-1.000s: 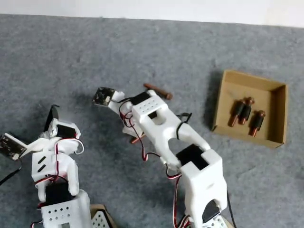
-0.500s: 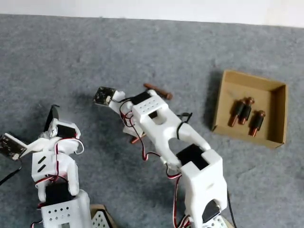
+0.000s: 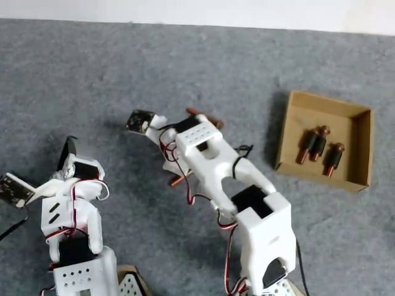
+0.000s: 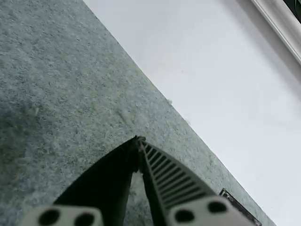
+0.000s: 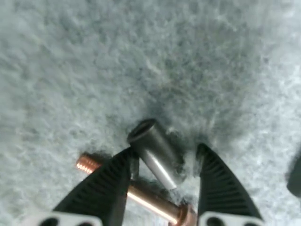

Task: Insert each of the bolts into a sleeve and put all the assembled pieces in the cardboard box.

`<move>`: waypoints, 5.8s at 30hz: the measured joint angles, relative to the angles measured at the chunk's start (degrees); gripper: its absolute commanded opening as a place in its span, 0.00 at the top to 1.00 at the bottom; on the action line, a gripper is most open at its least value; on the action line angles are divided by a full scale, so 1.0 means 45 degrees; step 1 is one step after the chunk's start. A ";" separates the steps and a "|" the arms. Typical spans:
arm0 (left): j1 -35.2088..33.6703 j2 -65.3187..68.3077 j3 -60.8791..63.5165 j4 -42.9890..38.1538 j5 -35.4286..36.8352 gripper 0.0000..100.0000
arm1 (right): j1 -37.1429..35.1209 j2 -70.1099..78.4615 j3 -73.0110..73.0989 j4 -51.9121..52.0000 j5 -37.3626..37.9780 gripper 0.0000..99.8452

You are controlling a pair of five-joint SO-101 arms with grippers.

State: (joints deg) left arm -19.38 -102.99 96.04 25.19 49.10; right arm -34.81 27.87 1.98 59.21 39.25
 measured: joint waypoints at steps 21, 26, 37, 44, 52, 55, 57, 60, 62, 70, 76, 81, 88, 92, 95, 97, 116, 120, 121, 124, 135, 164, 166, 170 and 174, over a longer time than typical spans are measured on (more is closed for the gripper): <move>0.0000 0.0000 0.0000 0.0000 0.0000 0.99 | 0.0059 -0.0039 0.0137 -0.0156 0.0000 0.83; 0.0000 0.0000 0.0000 0.0000 0.0000 0.99 | 0.0078 -0.0059 0.0137 -0.0234 -0.0020 0.98; 0.0000 0.0000 0.0000 0.0000 0.0000 0.99 | 0.0352 -0.0020 0.0117 -0.0371 -0.0039 1.00; 0.0000 0.0000 0.0000 0.0000 0.0000 0.99 | 0.0371 -0.0098 0.0274 -0.0410 -0.0039 1.00; 0.0000 0.0000 0.0000 0.0000 0.0000 0.99 | 0.0371 -0.1426 0.2168 -0.1758 -0.0274 1.00; 0.0000 0.0000 0.0000 0.0000 0.0000 0.99 | 0.0371 -0.2696 0.3868 -0.3165 -0.0723 1.00; 0.0000 0.0000 0.0000 0.0000 0.0000 0.99 | 0.0391 -0.3692 0.5255 -0.3946 -0.0918 1.00; 0.0000 0.0000 0.0000 0.0000 0.0000 0.99 | 0.0469 -0.5197 0.6896 -0.4435 -0.1074 1.00; 0.0000 0.0000 0.0000 0.0000 0.0000 0.99 | 0.0684 -0.6212 0.7932 -0.4454 -0.1270 1.00; 0.0000 0.0000 0.0000 0.0000 0.0000 0.99 | 0.2774 -1.0315 1.1663 -0.5255 -0.2813 1.00; 0.0000 0.0000 0.0000 0.0000 0.0000 0.99 | 0.4259 -1.3480 1.4183 -0.5783 -0.3614 1.00; 0.0000 0.0000 0.0000 0.0000 0.0000 0.99 | 0.5255 -1.4789 1.5687 -0.5783 -0.3653 1.00; 0.0000 0.0000 0.0000 0.0000 0.0000 0.99 | 0.6076 -1.5004 1.5961 -0.5607 -0.3653 0.91; 0.0000 0.0000 0.0000 0.0000 0.0000 0.99 | 0.6076 -1.5004 1.5961 -0.5587 -0.3653 0.91; 0.0000 0.0000 0.0000 0.0000 0.0000 0.99 | 0.6037 -1.5004 1.5961 -0.5587 -0.3653 0.91; 0.0000 0.0000 0.0000 0.0000 0.0000 0.99 | 0.5783 -1.5004 1.5961 -0.5587 -0.3653 0.91; 0.0000 0.0000 0.0000 0.0000 0.0000 0.99 | 0.5607 -1.2777 1.5375 -0.5763 -0.3653 0.91; 0.0000 0.0000 0.0000 0.0000 0.0000 0.99 | 0.5587 -1.0667 1.3597 -0.4982 -0.4200 0.91; 0.0000 0.0000 0.0000 0.0000 0.0000 0.99 | 0.5587 -1.0198 1.3206 -0.4884 -0.4298 0.91; 0.0215 0.0000 0.0000 0.0000 0.0000 0.99 | 0.5587 -0.9377 1.2425 -0.4767 -0.4396 0.91; 0.0332 0.0000 0.0000 0.0000 0.0000 0.99 | 0.5587 -0.9084 1.2210 -0.4767 -0.4435 0.94; 0.5783 0.0000 -0.0918 0.4181 -0.5118 0.99 | 0.6193 -1.1370 1.4164 -0.6134 -0.4063 1.00; 0.6623 0.0000 -0.1094 0.4317 -0.5275 0.99 | 0.6212 -1.2190 1.4906 -0.6545 -0.4083 1.00; 0.8420 0.0000 -0.1348 0.4864 -0.6193 0.99 | 0.6252 -1.3538 1.5785 -0.6759 -0.4083 1.00; 0.9338 0.0000 -0.1348 0.4884 -0.6838 0.99 | 0.6369 -1.4515 1.6234 -0.6759 -0.4083 1.00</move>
State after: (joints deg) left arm 22.64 -102.99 89.98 47.16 18.33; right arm -6.15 -37.45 75.03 28.79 20.88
